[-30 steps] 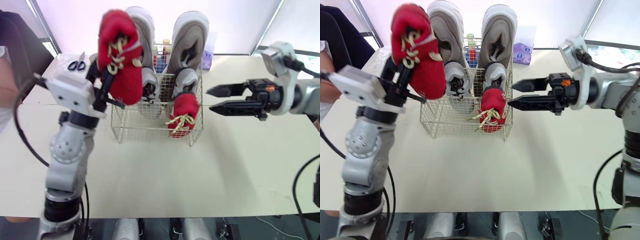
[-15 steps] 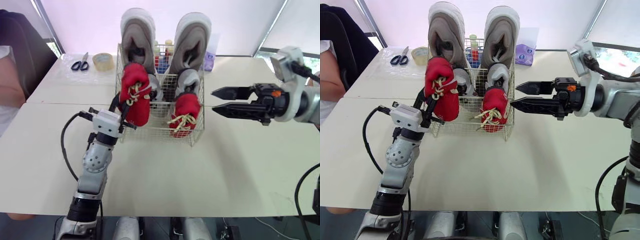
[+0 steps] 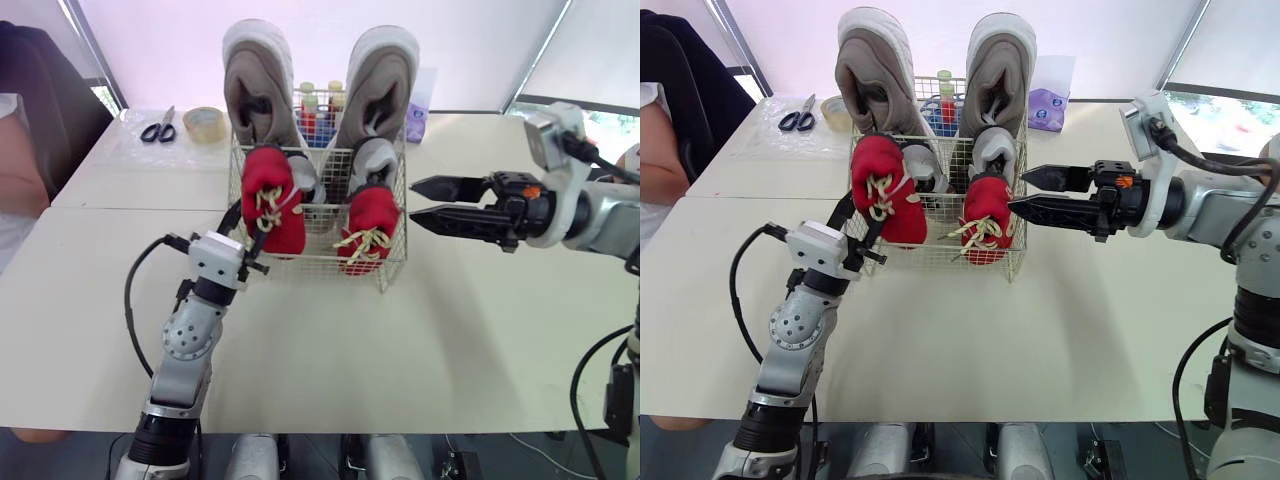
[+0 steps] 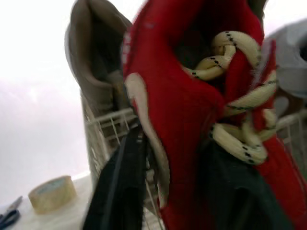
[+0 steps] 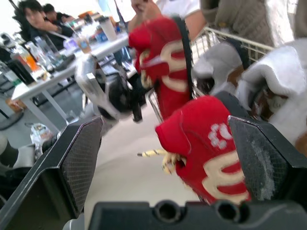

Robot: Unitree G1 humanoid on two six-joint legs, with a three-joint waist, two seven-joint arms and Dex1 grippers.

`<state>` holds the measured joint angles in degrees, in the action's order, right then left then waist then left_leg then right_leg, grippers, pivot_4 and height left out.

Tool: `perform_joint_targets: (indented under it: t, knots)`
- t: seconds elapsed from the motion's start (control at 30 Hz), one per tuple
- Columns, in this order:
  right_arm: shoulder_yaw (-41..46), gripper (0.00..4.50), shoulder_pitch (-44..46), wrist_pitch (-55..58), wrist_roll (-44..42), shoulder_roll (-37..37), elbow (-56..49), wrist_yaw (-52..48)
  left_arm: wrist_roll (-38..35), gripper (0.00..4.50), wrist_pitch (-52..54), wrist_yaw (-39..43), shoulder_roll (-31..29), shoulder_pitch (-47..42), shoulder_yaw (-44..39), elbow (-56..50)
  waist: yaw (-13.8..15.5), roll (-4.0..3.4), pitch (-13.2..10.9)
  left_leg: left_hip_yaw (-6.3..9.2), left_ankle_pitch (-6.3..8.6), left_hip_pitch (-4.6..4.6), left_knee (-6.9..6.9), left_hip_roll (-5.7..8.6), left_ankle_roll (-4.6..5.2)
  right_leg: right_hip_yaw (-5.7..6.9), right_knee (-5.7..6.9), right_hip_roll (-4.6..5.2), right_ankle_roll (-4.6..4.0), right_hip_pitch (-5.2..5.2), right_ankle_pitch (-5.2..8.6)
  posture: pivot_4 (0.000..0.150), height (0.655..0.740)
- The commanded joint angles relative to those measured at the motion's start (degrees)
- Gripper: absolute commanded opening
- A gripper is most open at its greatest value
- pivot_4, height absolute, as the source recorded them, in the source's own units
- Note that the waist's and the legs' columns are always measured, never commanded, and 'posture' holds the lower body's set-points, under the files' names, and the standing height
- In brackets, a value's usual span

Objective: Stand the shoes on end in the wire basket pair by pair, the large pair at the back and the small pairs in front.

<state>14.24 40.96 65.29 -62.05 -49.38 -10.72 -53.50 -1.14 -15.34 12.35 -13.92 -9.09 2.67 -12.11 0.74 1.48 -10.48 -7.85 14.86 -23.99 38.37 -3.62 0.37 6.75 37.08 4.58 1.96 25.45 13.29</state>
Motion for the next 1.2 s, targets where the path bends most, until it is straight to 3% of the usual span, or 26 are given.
perform_joint_targets:
  t: [0.03, 0.1, 0.3, 0.53, 0.7, 0.8, 0.97, 1.2]
  knots:
    - [0.7, 4.50, 0.4, -2.2, 0.4, 0.6, -0.7, 0.3, -0.3, 3.51, 0.6, 2.0, -1.2, 0.5, -0.1, -0.9, 0.1, 0.00, 0.0, 0.01, 0.00, 0.00, 0.00, 0.00, 0.00, 0.00, 0.00, 0.00, 0.00, 0.00, 0.00, 0.150, 0.7357]
    - [0.5, 4.50, 0.1, -2.7, 0.8, 0.8, -0.7, 0.2, -1.6, 4.45, 1.7, 2.2, -1.2, 0.8, -1.0, -2.0, 0.1, 0.00, 0.0, 0.00, 0.00, -0.02, 0.00, 0.01, 0.00, 0.00, -0.01, 0.02, 0.00, 0.00, 0.00, 0.150, 0.7357]
    - [0.3, 4.50, -1.0, -3.8, 1.2, 1.2, -0.8, -0.2, -6.6, 4.45, 12.5, 3.2, -3.2, 1.2, -4.1, -13.9, -0.1, 0.00, 0.0, 0.02, 0.01, -0.03, 0.00, -0.01, 0.01, 0.01, -0.04, 0.02, 0.00, 0.00, 0.00, 0.150, 0.7357]
    - [-0.6, 4.50, -3.2, -6.6, 2.5, 3.3, -0.6, -0.3, -14.8, 4.45, 28.1, 6.8, -10.3, 1.7, -8.3, -27.4, -0.1, -0.01, 0.0, 0.02, 0.00, 0.00, -0.01, -0.02, 0.00, -0.01, -0.02, -0.03, 0.00, -0.01, 0.01, 0.150, 0.7357]
    - [-0.6, 4.50, -4.7, -8.2, 3.2, 5.4, -1.0, 0.3, -16.1, 4.45, 30.0, 11.2, -15.2, 3.8, -10.6, -26.3, 0.0, -0.03, 0.0, 0.01, 0.00, 0.00, -0.01, 0.00, 0.00, 0.00, -0.02, -0.09, 0.01, -0.01, 0.02, 0.150, 0.7357]
    - [-0.2, 4.50, -4.9, -8.8, 3.0, 6.7, -1.3, 1.4, -12.9, 4.45, 27.5, 13.1, -17.4, 1.0, -9.0, -23.0, 0.1, -0.02, 0.0, 0.03, 0.00, 0.00, 0.00, 0.01, 0.00, 0.01, -0.03, -0.09, 0.01, -0.03, 0.02, 0.150, 0.7357]
    - [0.2, 4.50, -6.2, -9.7, 3.0, 7.6, -2.3, 3.1, -8.7, 4.45, 23.8, 14.1, -17.9, -3.3, -6.6, -17.9, 0.0, -0.03, 0.0, 0.03, 0.00, 0.00, -0.01, 0.03, 0.00, 0.01, -0.05, -0.09, 0.00, -0.04, 0.02, 0.150, 0.7357]
    - [1.2, 4.50, -7.8, -10.4, 2.6, 7.5, -3.5, 4.8, -9.0, 4.45, 22.1, 15.7, -17.4, -4.5, -6.8, -16.0, -0.1, -0.04, 0.0, 0.03, 0.00, 0.00, -0.03, -0.01, 0.00, 0.01, -0.02, -0.08, 0.00, -0.01, 0.02, 0.150, 0.7357]
